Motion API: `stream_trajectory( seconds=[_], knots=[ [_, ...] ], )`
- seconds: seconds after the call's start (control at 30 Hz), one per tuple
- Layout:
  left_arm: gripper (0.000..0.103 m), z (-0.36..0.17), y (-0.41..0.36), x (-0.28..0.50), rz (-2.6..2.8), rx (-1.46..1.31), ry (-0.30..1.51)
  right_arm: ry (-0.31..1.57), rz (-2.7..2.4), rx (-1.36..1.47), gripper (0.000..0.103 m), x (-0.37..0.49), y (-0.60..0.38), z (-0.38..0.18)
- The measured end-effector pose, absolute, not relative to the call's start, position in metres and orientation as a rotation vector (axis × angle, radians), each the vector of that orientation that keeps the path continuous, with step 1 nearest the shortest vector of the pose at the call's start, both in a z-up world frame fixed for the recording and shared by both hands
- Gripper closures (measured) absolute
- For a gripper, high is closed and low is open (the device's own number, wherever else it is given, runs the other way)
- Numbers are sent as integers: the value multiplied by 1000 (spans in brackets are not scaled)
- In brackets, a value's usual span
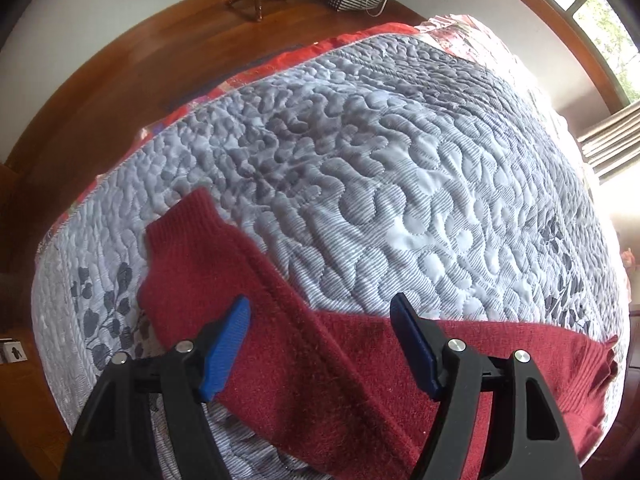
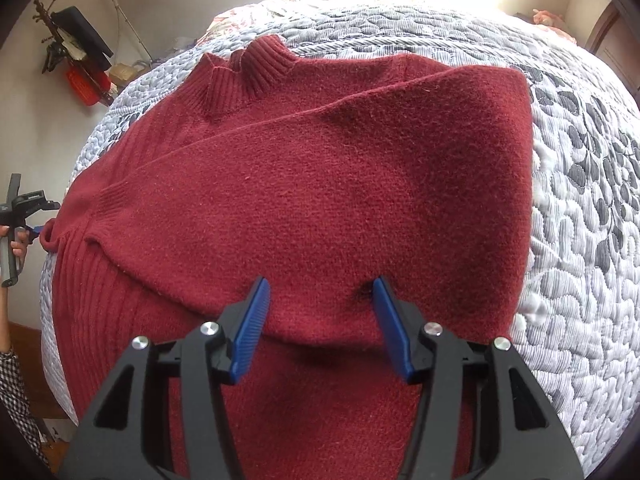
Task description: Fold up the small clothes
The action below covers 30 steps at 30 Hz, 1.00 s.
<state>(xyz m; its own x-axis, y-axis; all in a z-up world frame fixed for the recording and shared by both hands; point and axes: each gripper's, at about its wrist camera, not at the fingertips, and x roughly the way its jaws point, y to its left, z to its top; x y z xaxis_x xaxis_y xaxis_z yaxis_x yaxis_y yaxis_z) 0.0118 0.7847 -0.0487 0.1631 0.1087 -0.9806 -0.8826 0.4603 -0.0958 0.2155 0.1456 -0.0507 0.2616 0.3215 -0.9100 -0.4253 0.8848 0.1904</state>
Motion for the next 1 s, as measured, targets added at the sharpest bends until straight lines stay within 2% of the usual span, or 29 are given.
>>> stream_trajectory(
  seconds=[0.03, 0.1, 0.13, 0.17, 0.2, 0.23, 0.4, 0.67, 0.83, 1.0],
  knots=[
    [43, -53, 785, 12, 845, -812, 1227, 1202, 507, -101, 47, 215, 147, -51],
    [62, -56, 788, 7, 866, -816, 1242, 1196, 508, -112, 46, 215, 149, -51],
    [67, -55, 789, 2, 874, -832, 1222, 1193, 509, -114, 46, 214, 148, -51],
    [82, -52, 789, -3, 882, -846, 1203, 1189, 511, -114, 46, 214, 149, -51],
    [92, -50, 788, -8, 888, -855, 1190, 1187, 513, -113, 46, 214, 148, -51],
    [96, -47, 787, -12, 880, -871, 1166, 1186, 514, -108, 46, 214, 147, -51],
    [97, -18, 780, -41, 894, -910, 959, 1186, 517, -90, 46, 212, 143, -49],
    [98, 47, 732, -43, 822, -735, 703, 1171, 530, -62, 46, 200, 131, -40],
    [98, 87, 663, -11, 690, -539, 625, 1148, 525, -74, 46, 191, 122, -35],
    [98, 101, 592, 33, 540, -444, 622, 1146, 521, -61, 46, 187, 110, -35]
  ],
)
